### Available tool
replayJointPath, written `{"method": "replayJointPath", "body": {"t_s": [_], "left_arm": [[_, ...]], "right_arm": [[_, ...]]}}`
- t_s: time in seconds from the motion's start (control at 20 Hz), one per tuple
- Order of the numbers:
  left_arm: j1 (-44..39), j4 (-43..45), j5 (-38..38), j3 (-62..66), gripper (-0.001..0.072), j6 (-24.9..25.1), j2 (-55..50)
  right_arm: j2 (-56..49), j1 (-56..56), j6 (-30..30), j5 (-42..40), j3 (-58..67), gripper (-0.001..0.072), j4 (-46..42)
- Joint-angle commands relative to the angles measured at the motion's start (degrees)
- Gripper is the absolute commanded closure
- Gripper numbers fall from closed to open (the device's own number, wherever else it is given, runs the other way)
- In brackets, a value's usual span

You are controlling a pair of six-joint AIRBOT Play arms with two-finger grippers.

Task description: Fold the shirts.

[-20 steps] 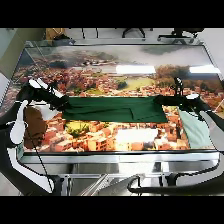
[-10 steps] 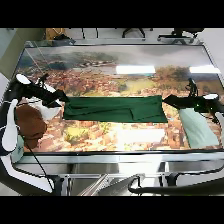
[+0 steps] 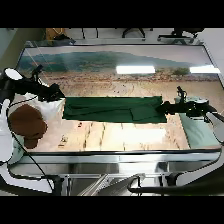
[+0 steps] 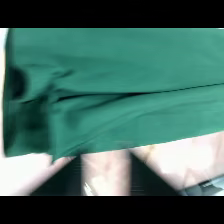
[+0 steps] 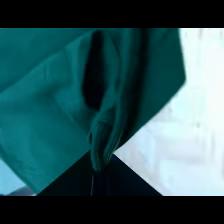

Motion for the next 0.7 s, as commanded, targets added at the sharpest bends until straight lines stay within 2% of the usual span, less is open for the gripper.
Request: {"method": "replayJointPath", "body": {"t_s": [0.0, 0.2, 0.35, 0.5, 0.65], "left_arm": [[-6.1, -4.6, 3.2, 0.0, 0.0690, 0.2, -1.8], [-19.9, -5.4, 13.9, 0.0, 0.0691, 0.8, -6.8], [-31.8, -5.9, 23.6, 0.7, 0.0690, 0.8, -13.8], [-41.6, -10.7, 30.1, 8.8, 0.0690, 0.6, -22.5], [-47.4, -12.7, 30.3, 20.9, 0.0691, -0.9, -30.9]], "right_arm": [[0.7, 1.0, -0.5, 5.6, 4.5, 0.0696, 2.3], [7.5, 1.0, 7.2, 9.5, 14.3, 0.0698, -3.9], [12.3, 1.0, 13.4, 17.2, 20.9, 0.0697, -9.6], [16.2, 1.0, 15.1, 23.2, 24.3, 0.0697, -10.0], [19.0, 1.0, 15.0, 23.2, 25.2, 0.0697, -9.9]]}}
